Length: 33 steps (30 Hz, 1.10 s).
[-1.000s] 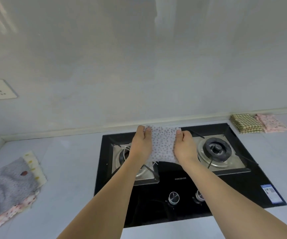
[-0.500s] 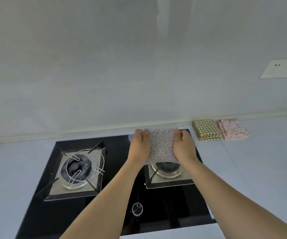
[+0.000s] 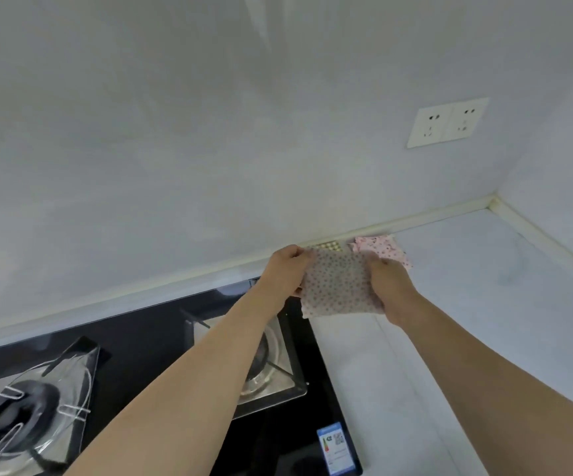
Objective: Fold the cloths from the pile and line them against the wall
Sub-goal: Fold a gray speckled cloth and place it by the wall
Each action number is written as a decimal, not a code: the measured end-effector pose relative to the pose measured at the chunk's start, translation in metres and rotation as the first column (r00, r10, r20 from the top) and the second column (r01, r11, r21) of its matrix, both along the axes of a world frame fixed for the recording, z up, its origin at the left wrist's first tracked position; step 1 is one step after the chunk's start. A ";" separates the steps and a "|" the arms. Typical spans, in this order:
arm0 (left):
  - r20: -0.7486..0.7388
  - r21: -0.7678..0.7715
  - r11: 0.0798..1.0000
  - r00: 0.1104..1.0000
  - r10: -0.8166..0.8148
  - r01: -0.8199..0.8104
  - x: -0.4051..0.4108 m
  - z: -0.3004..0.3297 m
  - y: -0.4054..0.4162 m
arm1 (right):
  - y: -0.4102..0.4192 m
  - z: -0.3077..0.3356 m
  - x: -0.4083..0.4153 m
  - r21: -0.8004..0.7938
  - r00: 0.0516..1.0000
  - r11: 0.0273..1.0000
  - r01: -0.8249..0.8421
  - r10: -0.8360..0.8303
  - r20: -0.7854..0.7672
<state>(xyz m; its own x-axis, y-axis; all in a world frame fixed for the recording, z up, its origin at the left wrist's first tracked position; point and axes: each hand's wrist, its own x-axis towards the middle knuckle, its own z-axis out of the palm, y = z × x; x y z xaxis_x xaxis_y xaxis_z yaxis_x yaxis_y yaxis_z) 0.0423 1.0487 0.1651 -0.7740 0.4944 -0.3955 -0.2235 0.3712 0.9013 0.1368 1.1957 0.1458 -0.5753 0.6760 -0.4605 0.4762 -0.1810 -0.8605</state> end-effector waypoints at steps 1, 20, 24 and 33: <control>0.008 -0.003 1.000 1.000 -0.013 0.013 0.000 -0.001 0.023 | 0.025 -0.001 0.001 -0.043 1.000 0.999 0.021 -0.020 0.022; 0.106 -0.102 0.994 0.994 -0.036 0.047 -0.035 -0.078 0.342 | 0.327 -0.044 -0.013 -0.110 0.991 0.990 0.085 -0.073 0.110; 0.118 -0.132 0.991 0.993 0.004 0.011 -0.044 -0.096 0.362 | 0.342 -0.061 -0.021 -0.088 0.995 0.995 0.047 -0.039 0.096; -0.155 -0.386 0.922 0.983 -0.100 0.033 -0.060 -0.125 0.345 | 0.344 -0.096 -0.022 0.029 0.935 0.996 -0.083 0.067 0.349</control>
<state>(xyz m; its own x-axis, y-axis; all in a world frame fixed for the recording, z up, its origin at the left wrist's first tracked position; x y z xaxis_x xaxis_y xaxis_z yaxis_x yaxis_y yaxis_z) -0.0176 1.3939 0.0403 -0.8164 0.3854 -0.4301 -0.0435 0.7017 0.7112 0.1151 1.5396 0.0495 -0.4341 0.6603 -0.6129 0.7578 -0.1002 -0.6447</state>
